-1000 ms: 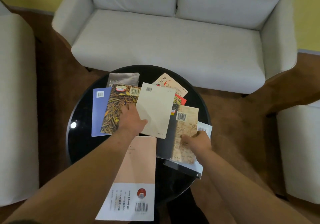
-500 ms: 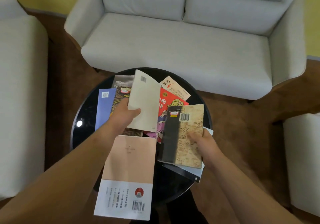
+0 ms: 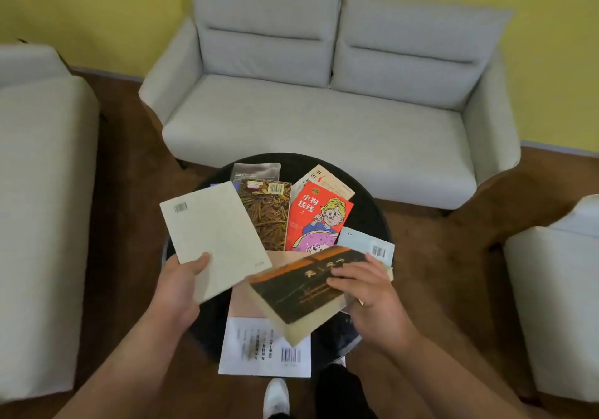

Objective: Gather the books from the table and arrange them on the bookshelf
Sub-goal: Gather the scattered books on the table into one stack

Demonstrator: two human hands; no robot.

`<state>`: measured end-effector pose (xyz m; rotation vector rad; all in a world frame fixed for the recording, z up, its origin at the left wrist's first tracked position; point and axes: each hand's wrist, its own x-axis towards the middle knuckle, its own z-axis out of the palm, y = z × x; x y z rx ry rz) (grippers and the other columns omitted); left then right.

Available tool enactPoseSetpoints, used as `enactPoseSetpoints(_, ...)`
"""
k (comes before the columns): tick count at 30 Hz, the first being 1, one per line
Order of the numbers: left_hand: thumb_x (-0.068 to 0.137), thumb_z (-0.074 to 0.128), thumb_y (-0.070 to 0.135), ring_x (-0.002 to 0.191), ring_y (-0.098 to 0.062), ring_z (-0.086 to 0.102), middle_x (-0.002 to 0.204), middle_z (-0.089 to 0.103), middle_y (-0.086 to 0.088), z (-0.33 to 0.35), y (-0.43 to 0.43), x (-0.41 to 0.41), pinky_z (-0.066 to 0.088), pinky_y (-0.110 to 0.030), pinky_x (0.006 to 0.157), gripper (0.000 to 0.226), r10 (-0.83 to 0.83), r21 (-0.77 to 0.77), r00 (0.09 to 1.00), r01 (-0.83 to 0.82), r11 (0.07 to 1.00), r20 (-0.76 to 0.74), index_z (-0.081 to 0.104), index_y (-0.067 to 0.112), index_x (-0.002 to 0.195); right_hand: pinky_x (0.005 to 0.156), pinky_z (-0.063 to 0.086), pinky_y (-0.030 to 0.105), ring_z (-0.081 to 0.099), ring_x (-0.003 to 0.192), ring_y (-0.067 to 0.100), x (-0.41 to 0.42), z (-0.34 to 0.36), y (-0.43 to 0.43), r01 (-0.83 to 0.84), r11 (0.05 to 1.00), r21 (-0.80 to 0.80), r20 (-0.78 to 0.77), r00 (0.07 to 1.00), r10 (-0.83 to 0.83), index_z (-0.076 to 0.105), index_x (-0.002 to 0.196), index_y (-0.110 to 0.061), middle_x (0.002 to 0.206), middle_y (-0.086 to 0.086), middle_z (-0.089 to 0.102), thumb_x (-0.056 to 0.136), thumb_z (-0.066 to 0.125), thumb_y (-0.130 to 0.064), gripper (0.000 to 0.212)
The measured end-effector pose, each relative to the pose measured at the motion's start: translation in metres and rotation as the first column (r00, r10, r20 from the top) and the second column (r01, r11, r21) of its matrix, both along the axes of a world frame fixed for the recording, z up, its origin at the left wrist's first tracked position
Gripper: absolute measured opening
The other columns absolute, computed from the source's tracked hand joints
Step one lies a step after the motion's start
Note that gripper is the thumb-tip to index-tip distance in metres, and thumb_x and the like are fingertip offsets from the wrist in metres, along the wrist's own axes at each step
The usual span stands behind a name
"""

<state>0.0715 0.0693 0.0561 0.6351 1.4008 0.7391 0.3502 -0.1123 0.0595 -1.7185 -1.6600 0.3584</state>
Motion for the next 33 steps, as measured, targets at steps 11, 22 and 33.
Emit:
enactPoseSetpoints(11, 0.098, 0.060, 0.008, 0.107, -0.033, 0.064, 0.120, 0.069, -0.006, -0.008, -0.039, -0.042, 0.055, -0.043, 0.076, 0.030, -0.045, -0.034, 0.997, 0.043, 0.998, -0.058, 0.058, 0.017, 0.126, 0.121, 0.014, 0.060, 0.028, 0.147, 0.041, -0.048, -0.029, -0.037, 0.286, 0.839, -0.462, 0.515, 0.857, -0.008, 0.031, 0.150, -0.036, 0.155, 0.020, 0.036, 0.073, 0.082, -0.052, 0.094)
enactPoseSetpoints(22, 0.097, 0.061, 0.010, 0.111, -0.035, 0.064, 0.123, 0.069, -0.007, -0.016, -0.034, -0.053, 0.056, -0.050, 0.084, 0.035, -0.098, -0.037, 0.995, 0.097, 0.995, -0.034, 0.057, 0.017, 0.131, 0.092, 0.054, 0.053, 0.065, 0.107, 0.034, -0.068, -0.023, -0.024, 0.257, 0.685, -0.681, -0.724, -0.099, -0.683, 0.038, 0.143, -0.039, 0.117, 0.011, 0.065, 0.107, 0.042, -0.020, 0.041)
enactPoseSetpoints(33, 0.099, 0.057, 0.011, 0.115, -0.036, 0.063, 0.127, 0.068, -0.006, -0.009, -0.014, -0.081, 0.052, -0.054, 0.095, 0.036, -0.111, -0.006, 0.993, 0.111, 0.994, -0.027, 0.056, 0.021, 0.134, 0.091, 0.058, 0.042, 0.061, 0.114, 0.020, -0.044, -0.001, 0.025, 0.047, 0.756, -0.653, -0.656, 0.463, -0.596, 0.036, 0.140, -0.050, 0.119, -0.006, 0.057, 0.096, 0.063, -0.003, 0.069)
